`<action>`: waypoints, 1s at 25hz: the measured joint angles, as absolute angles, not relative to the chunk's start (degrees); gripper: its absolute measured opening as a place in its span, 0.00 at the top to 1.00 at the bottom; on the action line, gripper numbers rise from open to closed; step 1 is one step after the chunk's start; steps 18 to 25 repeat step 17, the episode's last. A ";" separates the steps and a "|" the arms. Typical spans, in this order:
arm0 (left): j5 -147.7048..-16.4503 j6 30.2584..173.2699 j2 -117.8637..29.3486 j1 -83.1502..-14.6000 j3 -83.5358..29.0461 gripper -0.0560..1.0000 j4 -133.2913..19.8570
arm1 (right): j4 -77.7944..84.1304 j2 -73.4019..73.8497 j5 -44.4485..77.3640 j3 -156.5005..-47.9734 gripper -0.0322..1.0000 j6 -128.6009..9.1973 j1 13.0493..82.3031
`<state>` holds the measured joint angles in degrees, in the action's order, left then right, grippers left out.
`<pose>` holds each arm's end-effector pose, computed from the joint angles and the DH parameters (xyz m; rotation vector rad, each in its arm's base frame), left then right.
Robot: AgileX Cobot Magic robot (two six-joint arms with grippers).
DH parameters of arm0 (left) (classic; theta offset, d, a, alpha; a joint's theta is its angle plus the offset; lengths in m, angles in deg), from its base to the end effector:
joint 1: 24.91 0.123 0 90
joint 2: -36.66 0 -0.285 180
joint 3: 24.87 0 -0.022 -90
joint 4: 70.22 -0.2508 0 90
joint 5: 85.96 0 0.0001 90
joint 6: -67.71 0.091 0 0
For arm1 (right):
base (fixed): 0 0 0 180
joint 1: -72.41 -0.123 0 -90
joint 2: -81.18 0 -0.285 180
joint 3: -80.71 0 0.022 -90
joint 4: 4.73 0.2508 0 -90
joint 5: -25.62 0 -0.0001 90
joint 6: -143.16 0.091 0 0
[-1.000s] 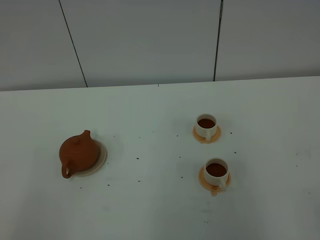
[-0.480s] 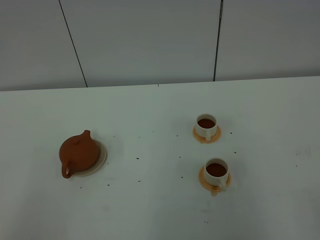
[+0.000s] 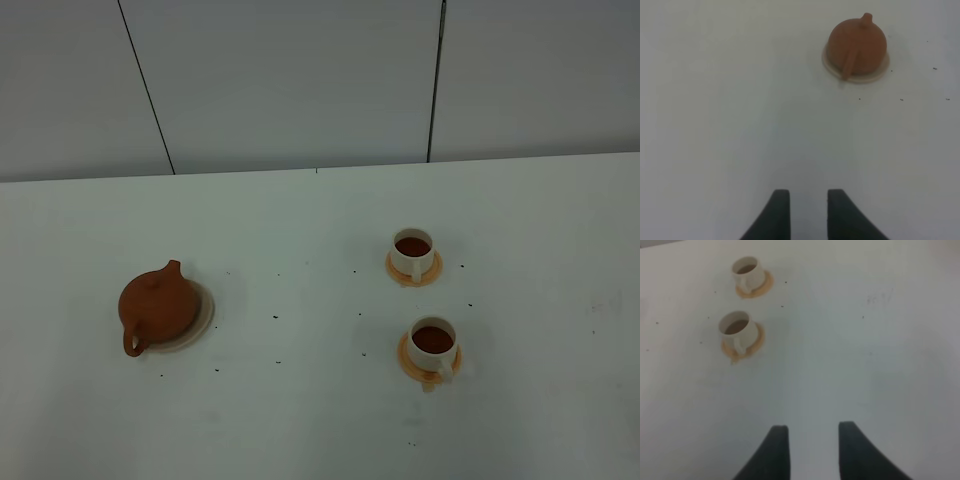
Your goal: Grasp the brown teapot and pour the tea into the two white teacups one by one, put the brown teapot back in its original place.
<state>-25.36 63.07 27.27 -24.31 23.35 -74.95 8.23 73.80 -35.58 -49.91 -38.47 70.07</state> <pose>-0.0013 0.0065 0.2795 -0.0968 2.0585 0.0556 -0.0064 0.0176 0.2744 -0.0815 2.0476 0.2790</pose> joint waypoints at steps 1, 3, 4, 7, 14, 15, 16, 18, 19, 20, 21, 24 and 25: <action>-25.36 63.07 27.27 -24.31 23.35 0.71 -74.95 | 8.23 73.80 -35.58 -49.91 0.74 -38.53 70.07; -25.36 63.07 27.27 -24.31 23.35 0.71 -74.95 | 8.23 73.80 -35.58 -49.91 0.74 -38.52 70.07; -25.36 63.07 27.27 -24.31 23.35 0.71 -74.95 | 8.23 73.80 -35.58 -49.91 0.74 -38.52 70.07; -25.36 63.07 27.27 -24.31 23.35 0.71 -74.95 | 8.23 73.80 -35.58 -49.91 0.74 -38.52 70.07; -25.36 63.07 27.27 -24.31 23.35 0.71 -74.95 | 8.23 73.80 -35.58 -49.91 0.74 -38.52 70.07; -25.36 63.07 27.27 -24.31 23.35 0.71 -74.95 | 8.23 73.80 -35.58 -49.91 0.74 -38.52 70.07; -25.36 63.07 27.27 -24.31 23.35 0.71 -74.95 | 8.23 73.80 -35.58 -49.91 0.74 -38.52 70.07; -25.36 63.07 27.27 -24.31 23.35 0.71 -74.95 | 8.23 73.80 -35.58 -49.91 0.74 -38.52 70.07; -25.36 63.07 27.27 -24.31 23.35 0.71 -74.95 | 8.23 73.80 -35.58 -49.91 0.74 -38.52 70.07; -25.36 63.07 27.27 -24.31 23.35 0.71 -74.95 | 8.23 73.80 -35.58 -49.91 0.74 -38.52 70.07; -25.36 63.07 27.27 -24.31 23.35 0.71 -74.95 | 8.23 73.80 -35.58 -49.91 0.74 -38.52 70.07; -25.36 63.07 27.27 -24.31 23.35 0.71 -74.95 | 8.23 73.80 -35.58 -49.91 0.74 -38.52 70.07; -25.36 63.07 27.27 -24.31 23.35 0.71 -74.95 | 8.23 73.80 -35.58 -49.91 0.74 -38.52 70.07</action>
